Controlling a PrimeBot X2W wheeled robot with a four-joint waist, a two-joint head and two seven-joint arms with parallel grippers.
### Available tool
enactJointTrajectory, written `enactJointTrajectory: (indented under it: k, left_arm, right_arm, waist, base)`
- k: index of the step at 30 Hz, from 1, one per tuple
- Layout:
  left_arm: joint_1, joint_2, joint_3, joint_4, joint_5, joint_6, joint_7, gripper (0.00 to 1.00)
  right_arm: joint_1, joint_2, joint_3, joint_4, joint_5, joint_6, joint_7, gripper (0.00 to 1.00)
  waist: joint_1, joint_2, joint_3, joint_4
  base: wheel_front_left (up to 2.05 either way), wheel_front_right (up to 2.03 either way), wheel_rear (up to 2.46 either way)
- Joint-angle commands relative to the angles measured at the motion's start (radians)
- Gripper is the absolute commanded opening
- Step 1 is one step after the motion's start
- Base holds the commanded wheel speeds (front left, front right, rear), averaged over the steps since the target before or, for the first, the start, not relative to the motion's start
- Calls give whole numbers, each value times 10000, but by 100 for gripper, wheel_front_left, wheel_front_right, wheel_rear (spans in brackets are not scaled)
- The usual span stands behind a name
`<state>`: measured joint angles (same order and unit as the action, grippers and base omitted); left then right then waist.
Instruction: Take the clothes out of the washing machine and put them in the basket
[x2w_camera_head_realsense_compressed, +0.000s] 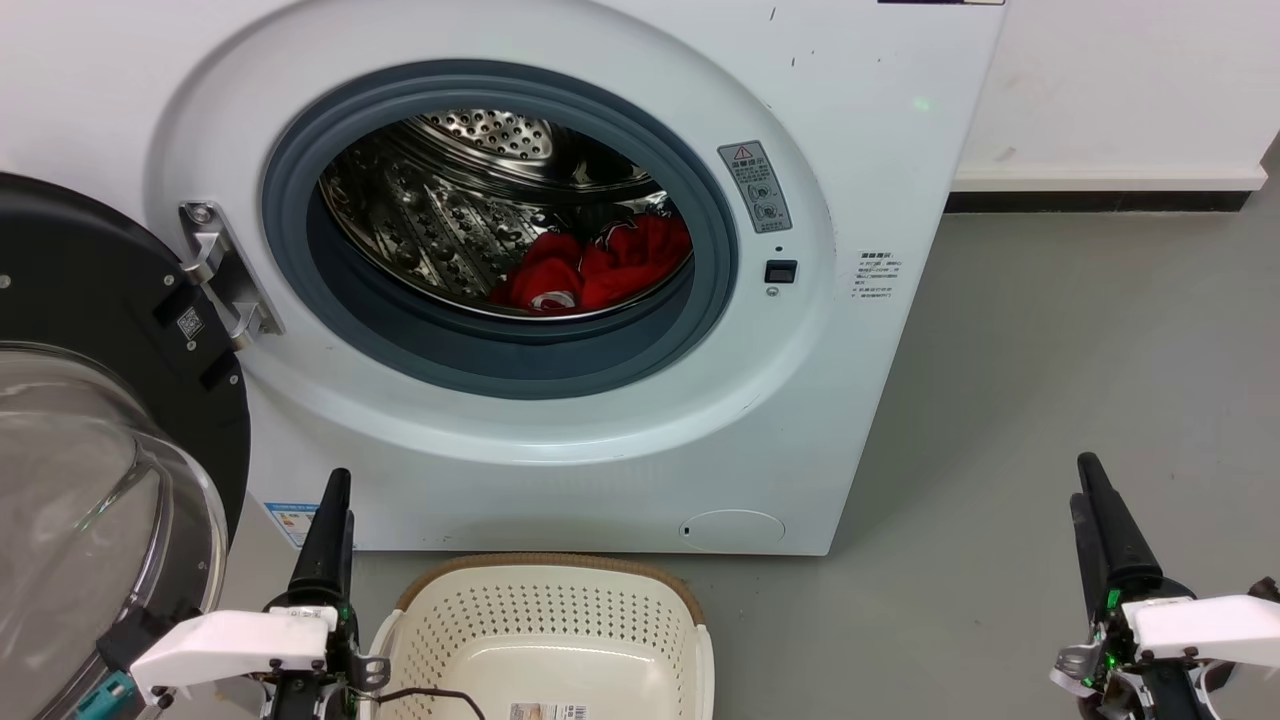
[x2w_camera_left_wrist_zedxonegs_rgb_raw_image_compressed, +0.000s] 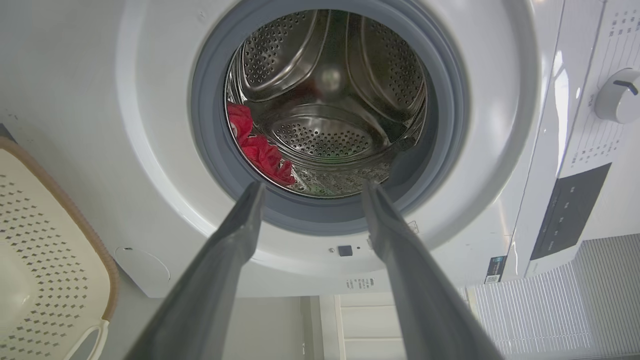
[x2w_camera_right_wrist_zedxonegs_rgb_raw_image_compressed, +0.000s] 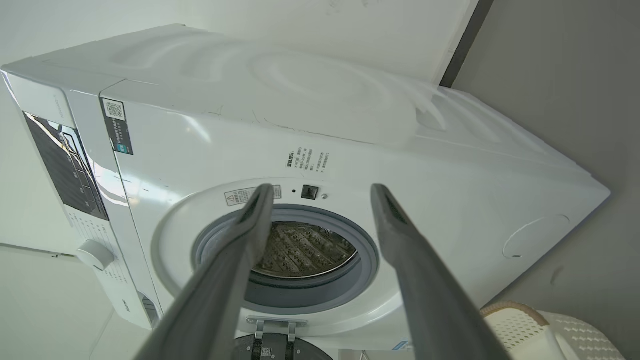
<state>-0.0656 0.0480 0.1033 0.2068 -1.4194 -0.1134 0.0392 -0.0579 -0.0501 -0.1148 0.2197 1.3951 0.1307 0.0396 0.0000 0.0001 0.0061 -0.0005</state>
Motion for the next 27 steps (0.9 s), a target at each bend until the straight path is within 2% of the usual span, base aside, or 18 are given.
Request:
enactJointTrajectory:
  k: [1, 14, 27]
  left_arm:
    - [-87, 22, -30, -327, 421, 63, -118, 100]
    - [150, 24, -452, -867, 3008, 675, -653, 100]
    - [323, 25, -781, -1117, 5144, 1052, -1120, 100]
  right_arm:
    - [-24, -15, 9, -329, -493, 0, -115, 100]
    - [278, -15, 361, -1181, -3956, 0, -653, 100]
    - [534, -15, 476, -1556, -6312, 0, -1125, 100]
  waist:
    - [0, -1, 4, 0]
    - [0, -1, 14, -2]
    - [0, -1, 8, -10]
  base:
    - [0, 0, 0]
    - [0, 0, 0]
    - [0, 0, 0]
